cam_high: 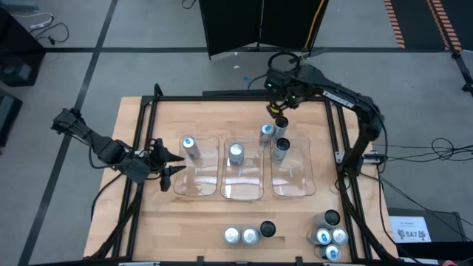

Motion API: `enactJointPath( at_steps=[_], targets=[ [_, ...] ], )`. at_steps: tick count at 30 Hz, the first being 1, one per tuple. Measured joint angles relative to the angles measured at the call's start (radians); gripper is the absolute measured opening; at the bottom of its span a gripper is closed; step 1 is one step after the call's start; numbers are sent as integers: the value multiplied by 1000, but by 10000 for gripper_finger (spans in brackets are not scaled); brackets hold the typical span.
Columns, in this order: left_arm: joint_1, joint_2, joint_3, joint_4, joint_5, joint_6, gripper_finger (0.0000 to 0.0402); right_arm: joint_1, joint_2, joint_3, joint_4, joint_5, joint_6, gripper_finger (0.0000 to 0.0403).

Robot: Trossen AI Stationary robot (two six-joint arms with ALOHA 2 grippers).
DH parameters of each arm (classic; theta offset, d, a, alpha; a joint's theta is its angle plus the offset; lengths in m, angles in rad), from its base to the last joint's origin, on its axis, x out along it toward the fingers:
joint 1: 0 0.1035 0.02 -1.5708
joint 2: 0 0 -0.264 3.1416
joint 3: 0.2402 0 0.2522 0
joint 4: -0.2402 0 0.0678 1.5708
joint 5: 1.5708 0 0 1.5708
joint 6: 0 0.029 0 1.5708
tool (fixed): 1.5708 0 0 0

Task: Sort soda cans
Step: Put the top white soda can into the right transparent bin

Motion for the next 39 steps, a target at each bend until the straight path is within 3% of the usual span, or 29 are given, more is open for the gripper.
enactJointPath(
  at_steps=[6, 11, 19, 39],
  targets=[
    [0, 0, 0, 0, 0, 0, 151, -1, -136, -226, 162, -65, -104, 387],
    [0, 0, 0, -1, -18, 0, 151, 0, -151, -314, 237, -72, -248, 376],
    [0, 0, 0, -1, -40, 0, 151, -7, -102, -324, 255, -176, -412, 375],
    [0, 0, 0, -1, -42, 0, 151, -14, 21, -324, 279, -186, -551, 374]
  ],
)
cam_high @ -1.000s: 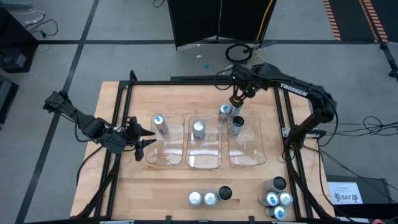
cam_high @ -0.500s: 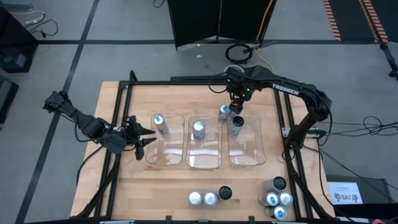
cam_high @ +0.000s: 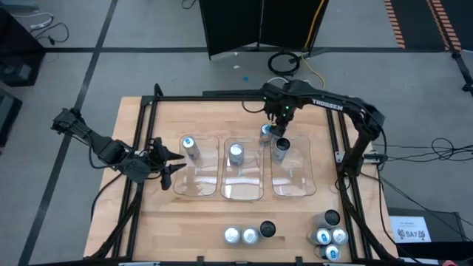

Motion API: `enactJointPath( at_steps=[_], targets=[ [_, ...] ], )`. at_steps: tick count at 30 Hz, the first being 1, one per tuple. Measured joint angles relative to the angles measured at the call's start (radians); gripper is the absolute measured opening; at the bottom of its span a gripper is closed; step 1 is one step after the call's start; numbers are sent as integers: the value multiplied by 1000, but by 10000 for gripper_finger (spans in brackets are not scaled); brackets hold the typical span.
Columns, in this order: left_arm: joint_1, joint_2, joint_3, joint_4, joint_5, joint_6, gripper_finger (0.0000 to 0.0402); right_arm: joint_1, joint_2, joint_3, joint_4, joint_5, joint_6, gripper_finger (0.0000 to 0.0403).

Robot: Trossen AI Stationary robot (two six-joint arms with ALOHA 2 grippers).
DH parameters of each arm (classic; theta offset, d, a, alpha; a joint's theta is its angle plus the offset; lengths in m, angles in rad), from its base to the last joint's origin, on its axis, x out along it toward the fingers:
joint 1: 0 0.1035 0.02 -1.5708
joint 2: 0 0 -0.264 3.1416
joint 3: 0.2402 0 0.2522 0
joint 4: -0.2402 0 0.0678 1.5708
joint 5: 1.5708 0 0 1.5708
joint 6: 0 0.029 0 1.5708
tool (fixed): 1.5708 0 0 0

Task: Sort soda cans
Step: Put the top white soda can into the right transparent bin

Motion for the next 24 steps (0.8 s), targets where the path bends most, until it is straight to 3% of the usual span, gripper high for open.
enactJointPath(
  at_steps=[5, 13, 24],
  targets=[
    [0, 0, 0, 0, 0, 0, 151, 1, 29, 0, 1, 23, -11, 356],
    [0, 0, 0, 0, 0, 0, 151, -11, 29, 2, -4, 27, -18, 239],
    [0, 0, 0, 0, 0, 0, 151, -21, -83, 23, -66, 77, 83, 239]
  ],
)
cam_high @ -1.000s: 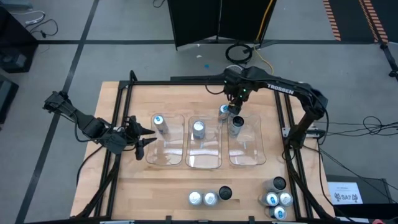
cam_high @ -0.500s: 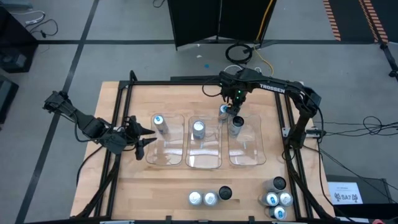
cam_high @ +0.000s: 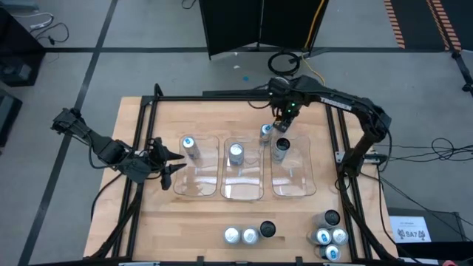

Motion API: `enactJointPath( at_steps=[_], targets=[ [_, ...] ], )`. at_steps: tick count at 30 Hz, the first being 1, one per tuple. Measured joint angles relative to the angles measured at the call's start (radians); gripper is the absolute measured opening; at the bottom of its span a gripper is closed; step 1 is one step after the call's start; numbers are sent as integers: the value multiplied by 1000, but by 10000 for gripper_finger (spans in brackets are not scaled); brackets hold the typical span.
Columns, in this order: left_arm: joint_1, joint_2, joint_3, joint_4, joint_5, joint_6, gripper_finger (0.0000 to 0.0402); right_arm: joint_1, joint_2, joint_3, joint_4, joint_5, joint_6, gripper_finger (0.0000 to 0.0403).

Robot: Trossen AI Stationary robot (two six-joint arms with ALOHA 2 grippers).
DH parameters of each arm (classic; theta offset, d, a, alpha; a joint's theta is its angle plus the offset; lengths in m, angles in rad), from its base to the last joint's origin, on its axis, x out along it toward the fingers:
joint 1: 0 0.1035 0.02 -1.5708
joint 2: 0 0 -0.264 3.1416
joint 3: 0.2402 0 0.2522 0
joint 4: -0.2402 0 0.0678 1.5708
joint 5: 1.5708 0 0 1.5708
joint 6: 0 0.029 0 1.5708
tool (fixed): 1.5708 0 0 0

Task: Sort soda cans
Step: Put the top white soda can into the right transparent bin

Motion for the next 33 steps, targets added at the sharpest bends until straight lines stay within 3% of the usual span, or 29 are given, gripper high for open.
enactJointPath(
  at_steps=[10, 18, 26, 33],
  targets=[
    [0, 0, 0, 0, 0, 0, 151, 23, -308, 78, -139, 22, 255, 239],
    [0, 0, 0, 0, 0, 0, 151, 146, -515, 168, -264, 20, 604, 239],
    [0, 0, 0, 0, 0, 0, 151, 328, -527, 138, -265, -4, 791, 239],
    [0, 0, 0, 0, 0, 0, 151, 390, -509, 54, -262, -6, 833, 239]
  ],
)
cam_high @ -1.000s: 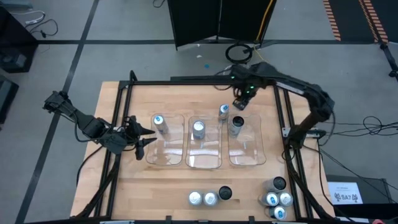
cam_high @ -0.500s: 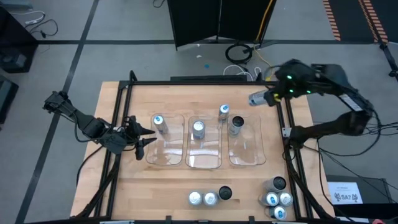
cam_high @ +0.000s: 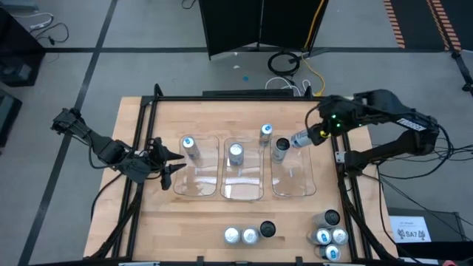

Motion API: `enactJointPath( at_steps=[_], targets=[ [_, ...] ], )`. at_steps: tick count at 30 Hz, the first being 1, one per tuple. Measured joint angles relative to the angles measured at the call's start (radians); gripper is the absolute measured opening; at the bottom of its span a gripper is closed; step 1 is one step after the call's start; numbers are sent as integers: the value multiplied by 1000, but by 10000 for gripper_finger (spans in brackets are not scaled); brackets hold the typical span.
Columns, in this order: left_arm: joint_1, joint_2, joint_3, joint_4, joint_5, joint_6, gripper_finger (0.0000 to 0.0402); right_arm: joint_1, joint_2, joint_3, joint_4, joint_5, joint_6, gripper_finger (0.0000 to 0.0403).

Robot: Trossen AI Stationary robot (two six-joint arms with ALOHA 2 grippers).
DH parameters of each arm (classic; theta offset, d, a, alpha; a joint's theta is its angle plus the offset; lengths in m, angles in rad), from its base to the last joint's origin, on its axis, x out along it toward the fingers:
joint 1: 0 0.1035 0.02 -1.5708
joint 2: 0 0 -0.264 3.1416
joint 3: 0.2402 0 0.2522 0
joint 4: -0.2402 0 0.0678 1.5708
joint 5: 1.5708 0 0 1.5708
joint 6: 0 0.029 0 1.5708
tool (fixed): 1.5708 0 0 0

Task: Sort soda cans
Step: Put the top white soda can into the right transparent bin

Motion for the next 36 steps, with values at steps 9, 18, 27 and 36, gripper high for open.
enactJointPath(
  at_steps=[9, 18, 27, 36],
  targets=[
    [0, 0, 0, 0, 0, 0, 151, 15, -1, -141, 0, -6, 35, 239],
    [3, 0, 0, 0, -3, 0, 151, 14, 2, -340, 151, -6, 59, 241],
    [32, 0, 0, 0, -5, 0, 151, 14, 95, -475, 233, -3, 84, 244],
    [51, 0, 0, 1, -5, 0, 151, 7, 227, -472, 314, 0, 49, 245]
  ],
)
